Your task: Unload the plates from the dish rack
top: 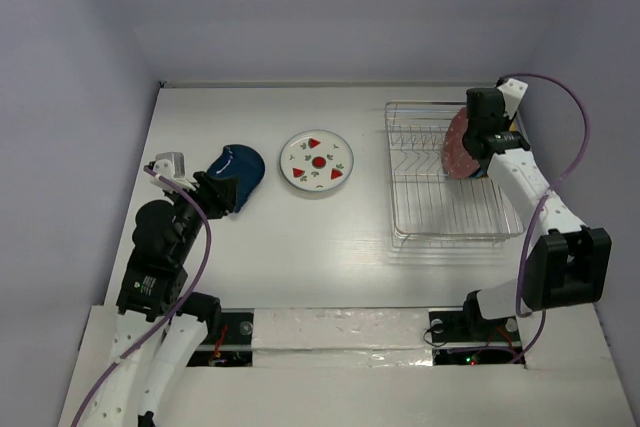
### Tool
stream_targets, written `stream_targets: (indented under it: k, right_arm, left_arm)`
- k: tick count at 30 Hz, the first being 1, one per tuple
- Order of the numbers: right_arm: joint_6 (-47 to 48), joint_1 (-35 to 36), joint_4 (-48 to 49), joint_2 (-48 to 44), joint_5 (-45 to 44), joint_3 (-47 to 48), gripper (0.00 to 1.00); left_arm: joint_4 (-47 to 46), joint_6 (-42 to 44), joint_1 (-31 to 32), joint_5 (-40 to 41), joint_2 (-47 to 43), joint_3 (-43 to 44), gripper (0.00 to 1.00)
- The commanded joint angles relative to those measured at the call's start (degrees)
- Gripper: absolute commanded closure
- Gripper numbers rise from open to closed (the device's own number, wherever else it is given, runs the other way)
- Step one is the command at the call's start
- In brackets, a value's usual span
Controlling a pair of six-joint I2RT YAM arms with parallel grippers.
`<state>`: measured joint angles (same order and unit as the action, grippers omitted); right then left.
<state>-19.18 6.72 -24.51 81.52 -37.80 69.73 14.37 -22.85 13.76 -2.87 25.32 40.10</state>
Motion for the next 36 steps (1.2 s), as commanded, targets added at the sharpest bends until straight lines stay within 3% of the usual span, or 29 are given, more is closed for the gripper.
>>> stream_targets:
  k: [1, 12, 23, 26, 30, 36]
  right_arm:
    - [1.51, -1.54, -0.36, 0.92, -1.66, 3.04, 0.59]
    - [3.18, -3.21, 0.43, 9.8, -0.43, 7.96, 0.58]
    - [5.38, -3.21, 1.22, 14.73, -1.75, 6.56, 0.59]
    - [5.82, -3.21, 2.01, 11.4, -1.31, 5.68, 0.7]
    - [6.0, -3.21, 2.19, 6.03, -0.52, 4.54, 1.0]
    - [7.22, -1.36, 3.77, -2.04, -1.04, 4.09, 1.0]
  left_arm:
    - [-2.51, 0.61, -0.4, -0.38, 0.08, -0.11, 0.58]
    - [-2.51, 0.62, 0.13, -0.2, 0.43, -0.11, 0.58]
    - [-2.5, 0.61, 0.13, -0.03, 0.43, -0.02, 0.58]
    - [-2.5, 0.53, 0.13, -0.03, 0.43, -0.02, 0.58]
    - [-2.42, 0.53, 0.13, -0.11, 0.43, -0.11, 0.58]
    - [-2.51, 0.53, 0.13, -0.03, 0.43, -0.02, 0.58]
